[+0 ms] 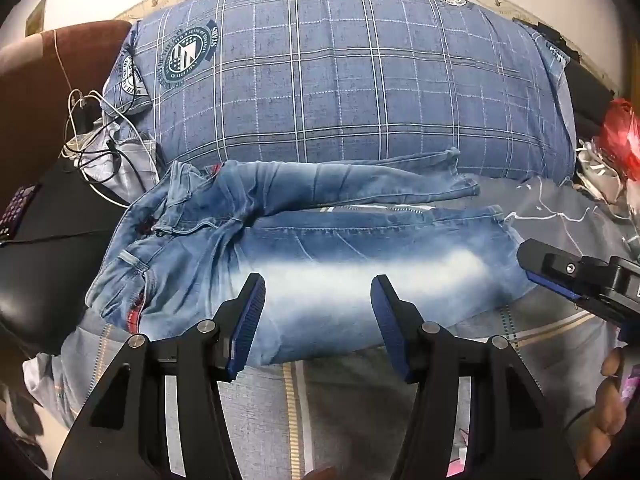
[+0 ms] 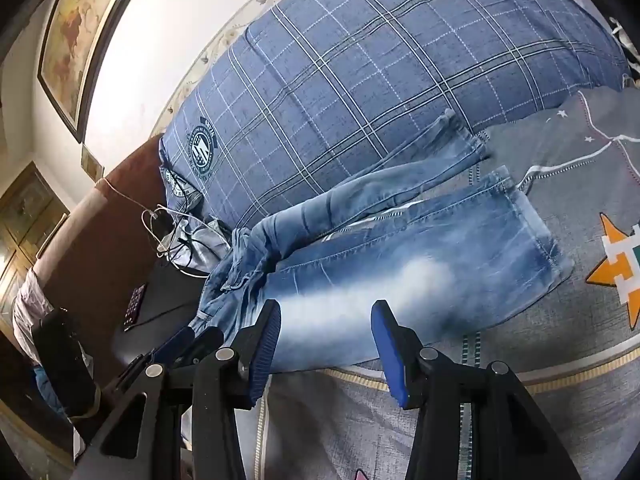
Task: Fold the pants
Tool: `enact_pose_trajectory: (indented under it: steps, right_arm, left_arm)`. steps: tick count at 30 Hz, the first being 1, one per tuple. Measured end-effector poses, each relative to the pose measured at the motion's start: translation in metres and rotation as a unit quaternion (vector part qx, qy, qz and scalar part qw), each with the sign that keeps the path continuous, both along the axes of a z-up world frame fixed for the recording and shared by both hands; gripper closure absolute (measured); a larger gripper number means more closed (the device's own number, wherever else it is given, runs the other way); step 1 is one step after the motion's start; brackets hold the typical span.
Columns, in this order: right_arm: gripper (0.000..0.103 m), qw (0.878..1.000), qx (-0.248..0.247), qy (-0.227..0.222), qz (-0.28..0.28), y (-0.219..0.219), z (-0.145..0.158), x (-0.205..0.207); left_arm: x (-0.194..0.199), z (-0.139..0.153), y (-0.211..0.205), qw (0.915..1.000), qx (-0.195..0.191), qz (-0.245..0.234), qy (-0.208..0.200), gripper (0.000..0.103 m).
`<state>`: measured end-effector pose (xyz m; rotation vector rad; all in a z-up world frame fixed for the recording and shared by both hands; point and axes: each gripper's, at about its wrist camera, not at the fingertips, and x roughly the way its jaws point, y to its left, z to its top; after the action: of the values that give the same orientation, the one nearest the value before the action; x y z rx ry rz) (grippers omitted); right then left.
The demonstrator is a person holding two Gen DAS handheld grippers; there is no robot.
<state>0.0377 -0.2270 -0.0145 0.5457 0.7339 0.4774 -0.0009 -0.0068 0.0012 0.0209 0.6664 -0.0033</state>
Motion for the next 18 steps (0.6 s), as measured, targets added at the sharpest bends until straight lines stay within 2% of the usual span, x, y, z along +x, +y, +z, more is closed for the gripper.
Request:
enact_pose_trajectory:
  steps: [18]
  right_arm:
    - [0.058, 1.0, 0.012, 0.022, -0.008, -0.0049, -0.0068, 0.0035]
  left_arm:
    - [0.002, -0.0036, 0.0058, 0.9999, -0.009, 0.008, 0.011, 0.048]
